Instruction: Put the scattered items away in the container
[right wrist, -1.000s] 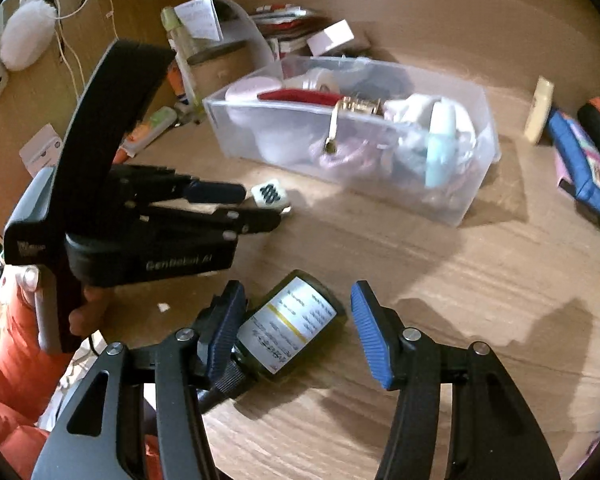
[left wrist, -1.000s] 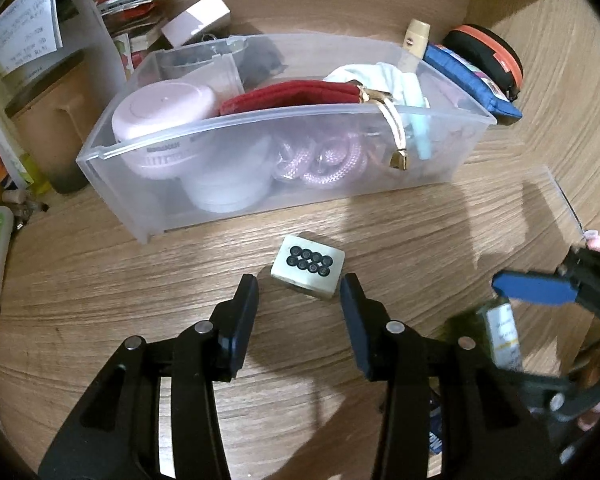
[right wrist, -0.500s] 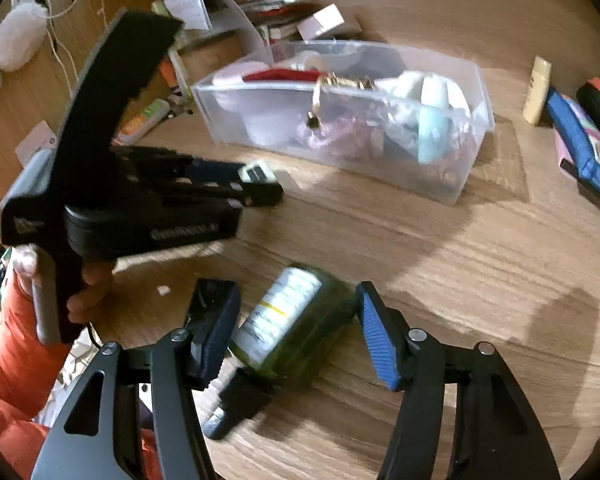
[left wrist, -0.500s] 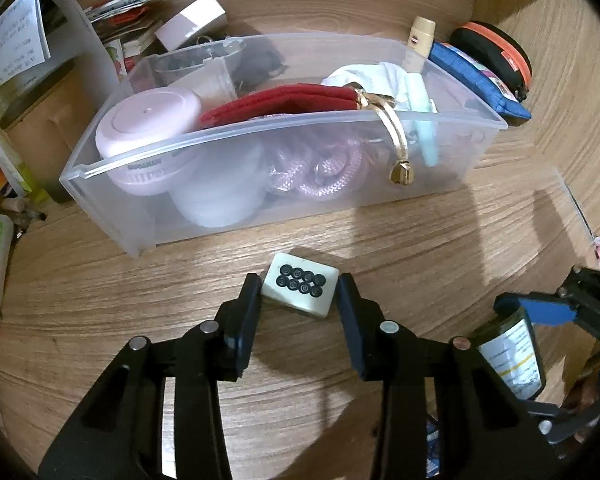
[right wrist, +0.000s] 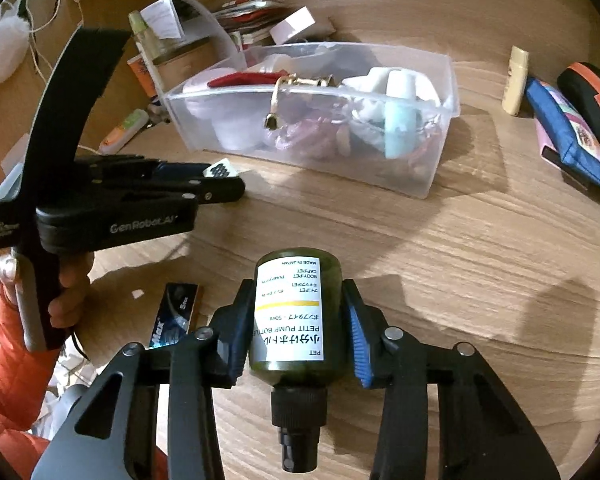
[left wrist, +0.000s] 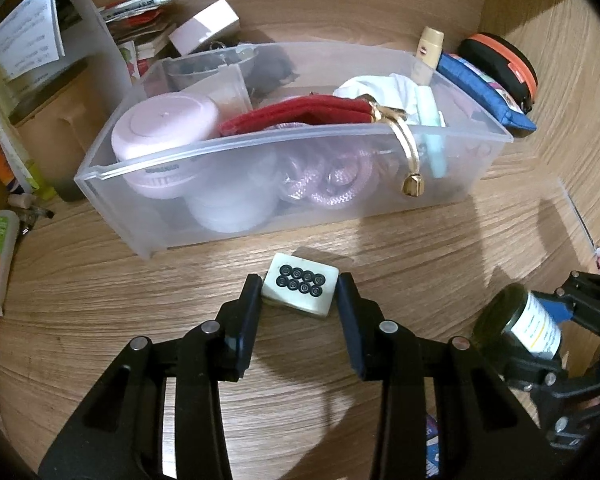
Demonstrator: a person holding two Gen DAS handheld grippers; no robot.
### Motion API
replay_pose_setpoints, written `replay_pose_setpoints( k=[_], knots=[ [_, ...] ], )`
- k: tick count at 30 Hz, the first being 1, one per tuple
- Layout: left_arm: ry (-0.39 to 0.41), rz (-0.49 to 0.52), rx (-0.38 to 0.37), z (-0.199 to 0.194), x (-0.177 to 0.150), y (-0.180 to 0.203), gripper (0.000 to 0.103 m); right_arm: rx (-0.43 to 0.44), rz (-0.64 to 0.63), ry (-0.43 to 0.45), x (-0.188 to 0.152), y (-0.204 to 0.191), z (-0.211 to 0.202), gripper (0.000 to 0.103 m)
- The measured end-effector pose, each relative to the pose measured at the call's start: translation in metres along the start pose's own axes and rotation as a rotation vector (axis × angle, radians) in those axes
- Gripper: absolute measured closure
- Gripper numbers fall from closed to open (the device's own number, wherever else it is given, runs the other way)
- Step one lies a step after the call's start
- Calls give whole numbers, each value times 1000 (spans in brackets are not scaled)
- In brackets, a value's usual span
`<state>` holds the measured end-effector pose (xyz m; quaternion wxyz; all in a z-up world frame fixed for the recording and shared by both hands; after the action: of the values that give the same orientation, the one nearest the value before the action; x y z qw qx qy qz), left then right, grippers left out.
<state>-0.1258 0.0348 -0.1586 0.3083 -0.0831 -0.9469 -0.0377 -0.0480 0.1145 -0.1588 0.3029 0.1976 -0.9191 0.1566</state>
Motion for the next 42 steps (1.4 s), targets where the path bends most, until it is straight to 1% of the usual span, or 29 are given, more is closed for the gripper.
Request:
replay_pose_setpoints(
  k=[4, 7, 11, 16, 19, 24, 29, 34, 39, 42],
  knots=[
    [29, -11, 5, -7, 3, -2, 65, -9, 8, 33, 12, 4, -9, 65],
    [50, -32, -1, -15, 5, -5, 65, -26, 8, 65, 26, 9, -19, 65],
    [89, -37, -6, -31, 11, -6, 65, -41, 13, 116, 47, 15, -29, 65],
    [164, -30, -11, -60, 25, -7, 65, -60, 12, 167, 72, 20, -39, 65],
    [210, -27, 2, -74, 36, -9, 65, -84, -6, 199, 88, 21, -46, 65],
    [244, -50, -2, -84, 53, -16, 65, -109, -39, 250, 116, 22, -56, 65],
    [280, -42, 1, -93, 67, -16, 65, -140, -66, 267, 137, 22, -54, 65],
    [263, -24, 21, -81, 81, -16, 65, -165, -94, 267, 150, 22, -43, 65],
    [242, -35, -2, -69, 91, -19, 65, -168, -109, 241, 157, 23, -25, 65],
    [235, -37, 1, -62, 95, -21, 66, -169, -112, 225, 162, 26, -15, 65]
  ],
)
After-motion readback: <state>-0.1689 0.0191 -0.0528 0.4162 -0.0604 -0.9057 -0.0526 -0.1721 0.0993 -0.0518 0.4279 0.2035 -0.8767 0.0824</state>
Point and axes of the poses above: each gripper's, at about its wrist camera, not at the fingertips, and z roughly the way its jaws point, y to its right, x to its top, the point moved 10 cm from there along z, roughly the way its jaws point, and after that the axes turned 1 degree about z, right-handed, at the moved point
